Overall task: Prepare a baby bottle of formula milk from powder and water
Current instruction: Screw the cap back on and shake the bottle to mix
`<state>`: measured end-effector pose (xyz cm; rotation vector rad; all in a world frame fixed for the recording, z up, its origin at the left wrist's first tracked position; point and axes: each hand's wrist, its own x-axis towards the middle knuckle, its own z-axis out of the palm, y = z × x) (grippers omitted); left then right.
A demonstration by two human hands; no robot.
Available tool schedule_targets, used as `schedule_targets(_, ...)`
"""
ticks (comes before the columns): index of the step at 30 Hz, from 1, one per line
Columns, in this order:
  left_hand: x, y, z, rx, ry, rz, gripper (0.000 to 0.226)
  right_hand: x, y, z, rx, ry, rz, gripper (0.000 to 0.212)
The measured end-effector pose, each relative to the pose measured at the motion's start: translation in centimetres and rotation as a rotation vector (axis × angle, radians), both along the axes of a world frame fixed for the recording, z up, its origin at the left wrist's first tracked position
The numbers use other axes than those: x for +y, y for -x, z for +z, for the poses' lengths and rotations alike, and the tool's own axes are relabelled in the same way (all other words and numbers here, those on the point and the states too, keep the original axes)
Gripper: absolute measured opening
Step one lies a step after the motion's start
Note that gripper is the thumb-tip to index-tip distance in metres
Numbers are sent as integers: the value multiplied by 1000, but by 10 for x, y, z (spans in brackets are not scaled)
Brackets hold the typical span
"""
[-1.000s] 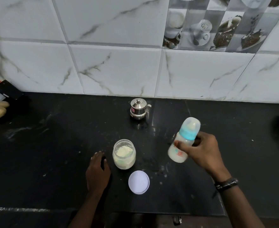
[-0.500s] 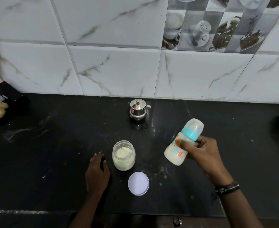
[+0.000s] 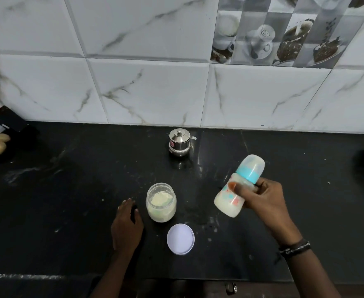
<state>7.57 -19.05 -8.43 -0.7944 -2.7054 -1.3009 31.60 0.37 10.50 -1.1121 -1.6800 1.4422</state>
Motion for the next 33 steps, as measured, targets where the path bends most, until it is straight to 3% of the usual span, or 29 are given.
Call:
schedule_targets(3, 0, 0, 1, 6, 7, 1, 34, 0, -2, 5, -69, 77, -12, 34)
schedule_targets(6, 0, 0, 1, 12, 3, -3, 33, 3, -3, -4, -98, -47, 46, 42)
schedule_targets(8, 0, 0, 2, 4, 3, -1, 34, 1, -1, -4, -38, 18, 6, 42)
schedule_targets(10, 0, 0, 1, -8, 6, 4, 34, -1, -2, 1, -101, 3, -37, 36)
schedule_targets(11, -1, 0, 1, -6, 5, 4, 34, 0, -2, 3, -76, 100, -23, 35)
schedule_targets(13, -1, 1, 0, -3, 3, 5, 34, 1, -1, -3, -122, -80, 21, 38)
schedule_targets(17, 0, 0, 0, -7, 14, 8, 34, -3, 2, 1, -137, -68, -10, 33)
schedule_targets(19, 0, 0, 0, -14, 20, 10, 34, 0, -1, -1, -75, 39, 10, 31)
schedule_targets(21, 0, 1, 0, -13, 23, 11, 34, 0, -1, -3, -115, -102, 50, 34)
schedule_targets(23, 0, 0, 1, -4, 18, 4, 34, -2, -1, -1, -42, -43, 27, 37)
schedule_targets(25, 0, 0, 1, 2, 17, 3, 34, -4, -1, 2, -129, -68, -10, 35)
schedule_targets(26, -1, 0, 0, 4, 15, 5, 34, -2, -2, 2, -103, 28, 12, 35)
schedule_targets(28, -1, 0, 1, 5, 9, 9, 34, 1, -3, -6, -107, -69, 36, 37)
schedule_targets(33, -1, -1, 2, 12, 16, 2, 34, -2, -3, 2, -115, -1, -42, 36)
